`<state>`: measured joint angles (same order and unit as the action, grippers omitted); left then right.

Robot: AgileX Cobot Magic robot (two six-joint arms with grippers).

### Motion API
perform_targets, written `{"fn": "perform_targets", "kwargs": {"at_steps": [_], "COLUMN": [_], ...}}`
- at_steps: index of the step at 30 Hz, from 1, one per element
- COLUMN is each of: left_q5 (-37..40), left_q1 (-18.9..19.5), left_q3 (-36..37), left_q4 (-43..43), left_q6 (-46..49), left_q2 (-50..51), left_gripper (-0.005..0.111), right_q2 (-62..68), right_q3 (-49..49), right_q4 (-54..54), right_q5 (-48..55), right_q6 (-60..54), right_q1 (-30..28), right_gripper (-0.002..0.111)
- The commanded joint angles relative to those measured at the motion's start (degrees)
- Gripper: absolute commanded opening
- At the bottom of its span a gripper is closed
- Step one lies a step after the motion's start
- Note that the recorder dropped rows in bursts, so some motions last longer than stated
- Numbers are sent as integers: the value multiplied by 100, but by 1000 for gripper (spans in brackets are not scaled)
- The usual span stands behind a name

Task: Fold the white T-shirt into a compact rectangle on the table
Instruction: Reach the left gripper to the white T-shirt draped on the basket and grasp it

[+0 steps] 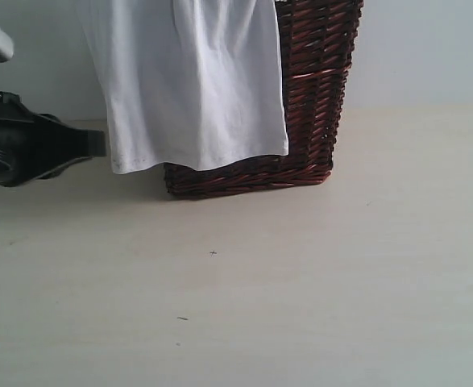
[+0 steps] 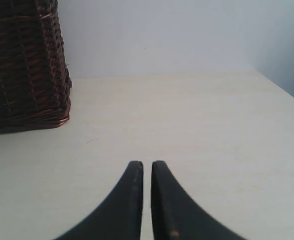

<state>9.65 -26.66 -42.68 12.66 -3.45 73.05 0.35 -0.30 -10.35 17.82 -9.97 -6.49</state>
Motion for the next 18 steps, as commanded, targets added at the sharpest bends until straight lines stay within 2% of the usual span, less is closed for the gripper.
{"fn": "perform_targets", "kwargs": {"at_steps": [1, 9, 12, 14, 15, 17, 18], "left_q5": [1, -1713, -2246, -2423, -2479, -2491, -2491], "left_q1": [-171, -134, -134, -134, -134, -134, -134], "left_q3": [-164, -473, -590, -664, -703, -760, -758], "left_q4": [0, 0, -14, -14, -14, -14, 69], "left_q6": [379, 3321, 3672, 3672, 3672, 3661, 3527], "left_q2": [25, 978, 1119, 1117, 1117, 1117, 1117], "left_gripper": [0, 0, 4, 14, 23, 48, 67], "right_q2": [-35, -35, -35, -35, -35, -35, -35], "right_q3": [30, 30, 30, 30, 30, 30, 30], "right_q4": [-9, -9, -9, -9, -9, -9, -9], "right_q5": [-34, -34, -34, -34, -34, -34, -34], "right_q6": [-30, -30, -30, -30, -30, -30, -30], "right_q1": [19, 19, 19, 19, 19, 19, 19], "right_gripper": [7, 7, 7, 7, 7, 7, 7]}}
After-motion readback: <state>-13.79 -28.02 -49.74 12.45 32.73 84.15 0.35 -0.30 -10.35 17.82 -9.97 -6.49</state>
